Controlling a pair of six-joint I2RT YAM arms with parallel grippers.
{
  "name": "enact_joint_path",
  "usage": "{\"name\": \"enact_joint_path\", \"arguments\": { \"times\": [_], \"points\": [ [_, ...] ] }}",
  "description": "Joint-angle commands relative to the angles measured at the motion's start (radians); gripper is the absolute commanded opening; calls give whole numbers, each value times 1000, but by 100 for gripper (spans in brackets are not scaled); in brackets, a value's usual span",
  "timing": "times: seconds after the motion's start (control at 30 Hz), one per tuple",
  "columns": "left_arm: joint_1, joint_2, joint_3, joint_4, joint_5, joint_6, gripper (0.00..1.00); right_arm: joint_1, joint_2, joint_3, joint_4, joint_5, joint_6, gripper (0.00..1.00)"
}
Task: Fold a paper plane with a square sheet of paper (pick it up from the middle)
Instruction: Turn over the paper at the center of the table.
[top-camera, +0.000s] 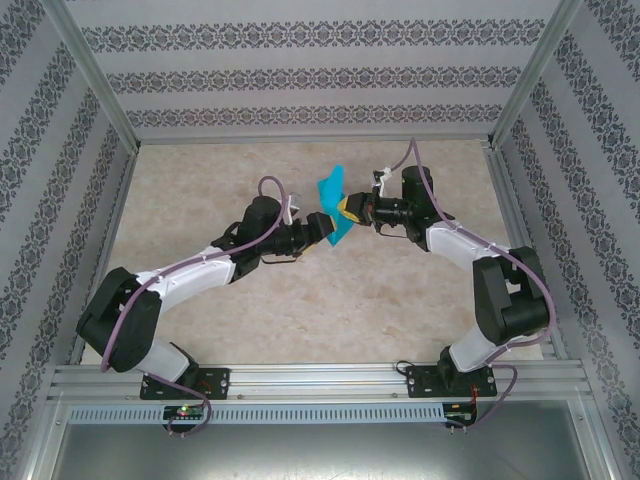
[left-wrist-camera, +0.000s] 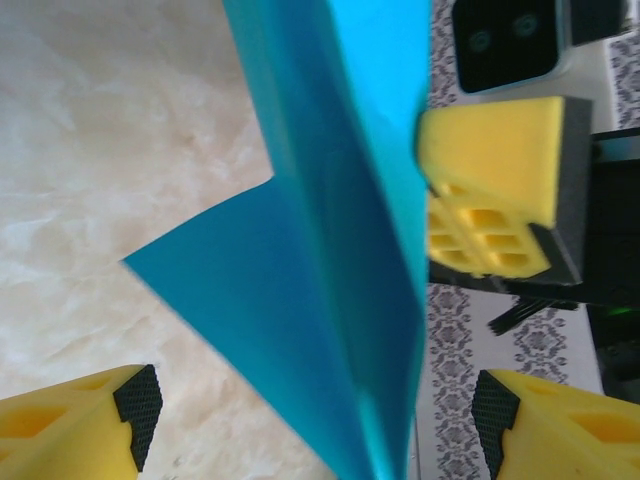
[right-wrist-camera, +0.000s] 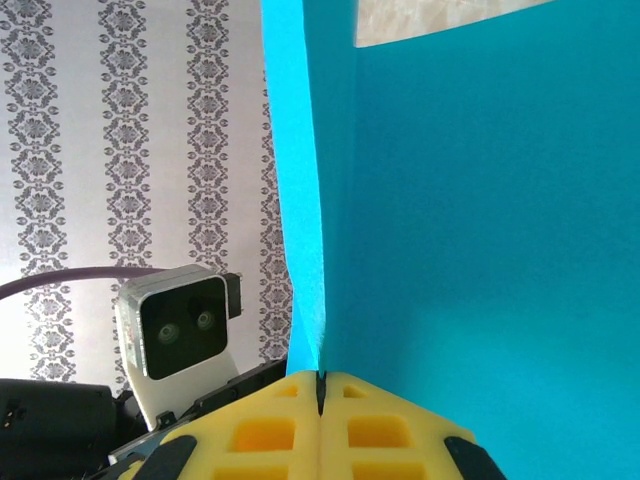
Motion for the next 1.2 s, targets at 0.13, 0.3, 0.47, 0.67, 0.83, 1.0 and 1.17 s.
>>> {"name": "enact_joint_path", "arguments": {
  "times": [0.13, 0.3, 0.47, 0.67, 0.83, 1.0, 1.17],
  "points": [
    [-26, 46, -33, 233, -29, -133, 83, 9, -45, 9, 5, 11, -14, 0],
    [-33, 74, -12, 254, -20, -139, 79, 10, -54, 2, 4, 13, -10, 0],
    [-32, 70, 6, 228, -30, -122, 68, 4, -57, -9, 3, 13, -15, 0],
    [-30, 65, 24, 182, -33, -87, 47, 4, -56, -13, 4, 8, -17, 0],
    [-28, 70, 35, 178, -24, -77, 35, 6, -53, -21, 5, 6, -17, 0],
    [-26, 62, 49, 149, -20, -54, 28, 5, -44, -29, 6, 5, -20, 0],
    [-24, 63, 50, 130, -4, -46, 23, 4, -36, -30, 9, 10, -23, 0]
  ]
}}
